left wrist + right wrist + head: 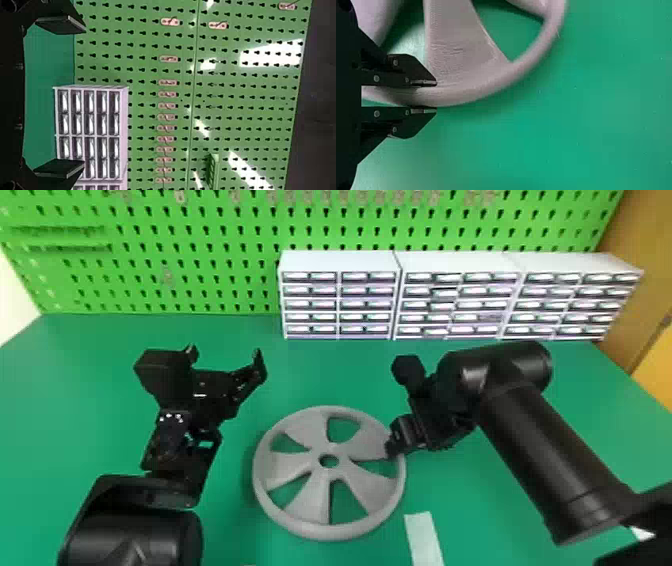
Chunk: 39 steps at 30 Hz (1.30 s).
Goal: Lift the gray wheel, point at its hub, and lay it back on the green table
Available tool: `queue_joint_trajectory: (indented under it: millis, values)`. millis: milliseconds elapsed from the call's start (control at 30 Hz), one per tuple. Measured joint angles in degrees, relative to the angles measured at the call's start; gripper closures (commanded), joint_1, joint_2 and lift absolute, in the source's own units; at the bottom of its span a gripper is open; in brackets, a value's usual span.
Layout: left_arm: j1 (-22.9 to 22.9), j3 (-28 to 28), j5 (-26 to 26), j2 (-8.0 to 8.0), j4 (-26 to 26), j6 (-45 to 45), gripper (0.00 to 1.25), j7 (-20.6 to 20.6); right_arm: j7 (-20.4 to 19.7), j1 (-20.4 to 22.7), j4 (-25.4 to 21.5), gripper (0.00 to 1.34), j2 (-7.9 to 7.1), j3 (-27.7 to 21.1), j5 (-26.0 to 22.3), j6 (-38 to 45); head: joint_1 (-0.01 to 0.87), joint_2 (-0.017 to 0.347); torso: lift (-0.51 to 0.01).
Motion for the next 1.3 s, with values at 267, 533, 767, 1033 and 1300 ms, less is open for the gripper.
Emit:
queue_joint_trajectory:
  millis: [267, 533, 767, 1033, 1300]
  values:
    - [0.00, 0.03, 0.00, 0.00, 0.00, 0.00, 0.10, 0.00, 0.04, 0.05, 0.00, 1.17, -0.02, -0.18, -0.06, -0.10, 0.692, 0.048, -0.093]
    - [0.06, 0.07, 0.00, 0.00, 0.00, 0.00, 0.10, 0.02, 0.04, 0.28, -0.14, 1.17, -0.12, -0.46, -0.34, -0.27, 0.692, 0.048, -0.093]
    - [0.08, 0.10, 0.00, 0.01, 0.00, 0.00, 0.10, 0.03, 0.04, 0.67, -1.48, 1.17, -0.51, -1.61, -0.37, 0.55, 0.692, 0.048, -0.093]
    - [0.10, 0.08, 0.00, 0.01, 0.00, 0.00, 0.10, 0.09, 0.04, 2.36, -6.40, 1.17, -1.16, -4.32, 1.56, 1.89, 0.692, 0.048, -0.093]
    - [0.10, -0.02, -0.09, 0.01, 0.00, 0.00, 0.10, 0.09, 0.04, 4.88, -12.98, 1.17, -1.63, -8.27, 5.10, 1.86, 0.692, 0.048, -0.093]
